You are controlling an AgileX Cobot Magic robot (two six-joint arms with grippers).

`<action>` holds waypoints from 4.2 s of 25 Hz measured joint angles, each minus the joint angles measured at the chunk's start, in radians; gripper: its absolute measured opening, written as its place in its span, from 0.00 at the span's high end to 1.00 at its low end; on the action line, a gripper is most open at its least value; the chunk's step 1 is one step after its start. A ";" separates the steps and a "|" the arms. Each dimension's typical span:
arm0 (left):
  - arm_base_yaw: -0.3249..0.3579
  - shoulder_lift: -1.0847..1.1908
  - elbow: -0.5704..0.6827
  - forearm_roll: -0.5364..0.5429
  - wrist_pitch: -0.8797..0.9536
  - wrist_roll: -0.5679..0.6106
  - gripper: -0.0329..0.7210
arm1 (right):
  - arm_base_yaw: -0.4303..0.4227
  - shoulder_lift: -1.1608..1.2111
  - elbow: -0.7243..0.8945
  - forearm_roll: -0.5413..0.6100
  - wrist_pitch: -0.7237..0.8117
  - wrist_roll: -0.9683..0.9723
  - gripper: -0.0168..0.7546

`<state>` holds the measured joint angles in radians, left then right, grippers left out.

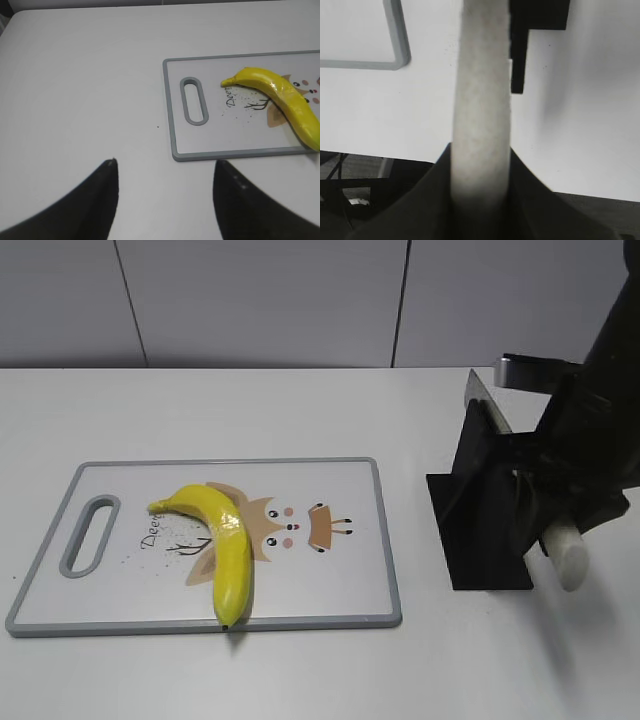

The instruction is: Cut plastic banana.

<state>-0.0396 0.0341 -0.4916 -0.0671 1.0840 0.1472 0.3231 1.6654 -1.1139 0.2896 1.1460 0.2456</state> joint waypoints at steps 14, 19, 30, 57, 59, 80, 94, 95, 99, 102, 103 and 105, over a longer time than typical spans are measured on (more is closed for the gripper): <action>0.000 0.000 0.000 0.000 0.000 0.000 0.21 | 0.002 -0.219 0.000 -0.019 0.002 0.038 0.73; 0.000 0.003 -0.002 0.000 -0.003 0.000 0.21 | 0.002 -0.265 -0.007 -0.022 0.019 -0.016 0.73; -0.001 0.340 -0.160 -0.086 -0.186 0.110 0.21 | 0.002 -0.184 -0.212 -0.096 0.077 -0.344 0.73; -0.271 1.292 -0.788 -0.344 0.034 0.937 0.27 | 0.199 0.250 -0.484 -0.047 0.050 -1.328 0.74; -0.304 1.350 -0.809 -0.347 0.064 0.975 0.27 | 0.201 0.270 -0.494 -0.038 0.038 -1.345 0.74; -0.342 1.648 -0.818 -0.252 -0.034 1.058 0.28 | 0.206 0.325 -0.539 0.086 0.001 -1.453 0.74; -0.326 1.702 -0.818 -0.250 -0.028 1.059 0.84 | 0.206 0.325 -0.539 0.106 -0.013 -1.467 0.74; -0.325 1.702 -0.818 -0.250 -0.027 1.059 0.90 | 0.206 0.325 -0.539 0.107 -0.017 -1.466 0.74; -0.320 1.702 -0.818 -0.251 -0.027 1.073 0.96 | 0.206 0.326 -0.540 0.107 -0.024 -1.466 0.74; -0.318 1.702 -0.818 -0.251 -0.030 1.074 0.96 | 0.206 0.338 -0.543 0.107 -0.026 -1.466 0.74; -0.317 1.705 -0.818 -0.251 -0.030 1.074 0.96 | 0.206 0.344 -0.543 0.107 -0.026 -1.466 0.74; -0.315 1.721 -0.813 -0.260 -0.035 1.074 0.96 | 0.206 0.363 -0.545 0.107 -0.026 -1.465 0.74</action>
<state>-0.3551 1.7551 -1.3046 -0.3272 1.0490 1.2213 0.5287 2.0287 -1.6586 0.3971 1.1201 -1.2197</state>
